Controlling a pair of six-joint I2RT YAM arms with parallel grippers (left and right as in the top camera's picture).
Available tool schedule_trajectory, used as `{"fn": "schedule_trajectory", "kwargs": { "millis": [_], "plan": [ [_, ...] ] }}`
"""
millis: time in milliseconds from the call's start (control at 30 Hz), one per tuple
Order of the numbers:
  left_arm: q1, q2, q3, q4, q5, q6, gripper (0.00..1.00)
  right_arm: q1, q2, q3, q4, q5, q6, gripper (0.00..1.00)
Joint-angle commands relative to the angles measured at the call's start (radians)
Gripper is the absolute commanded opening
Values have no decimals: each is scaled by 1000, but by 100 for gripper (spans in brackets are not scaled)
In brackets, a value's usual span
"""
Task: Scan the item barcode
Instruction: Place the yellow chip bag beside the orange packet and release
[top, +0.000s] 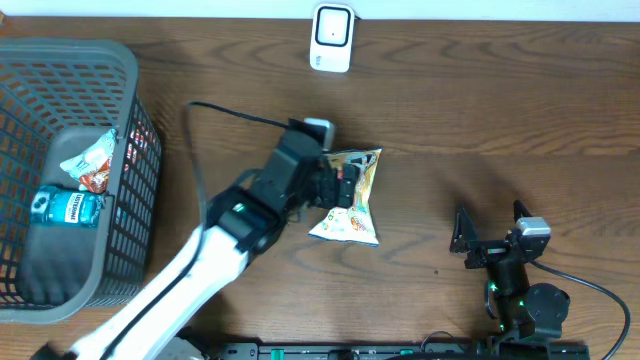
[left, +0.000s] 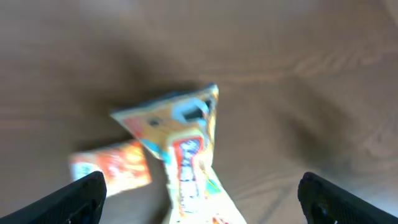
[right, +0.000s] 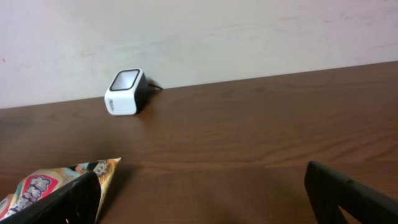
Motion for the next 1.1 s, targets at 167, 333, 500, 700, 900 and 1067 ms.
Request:
{"fn": "schedule_trajectory", "kwargs": {
  "millis": [167,333,500,700,900,1067],
  "plan": [
    [1,-171,32,-47,-266,119,71,5,-2,-1,-4,0,-11,99],
    [15,-229,65,-45,-335,119,8,5,-2,-1,-4,0,-11,99],
    [83,-256,159,-39,-335,119,8,5,-2,-1,-4,0,-11,99],
    [189,-260,288,-40,-335,119,8,5,-2,-1,-4,0,-11,99],
    [293,-270,363,-40,-335,124,7,5,-2,-1,-4,0,-11,99],
    [380,-270,377,-40,-335,170,8,5,-2,-1,-4,0,-11,99]
  ]
}}
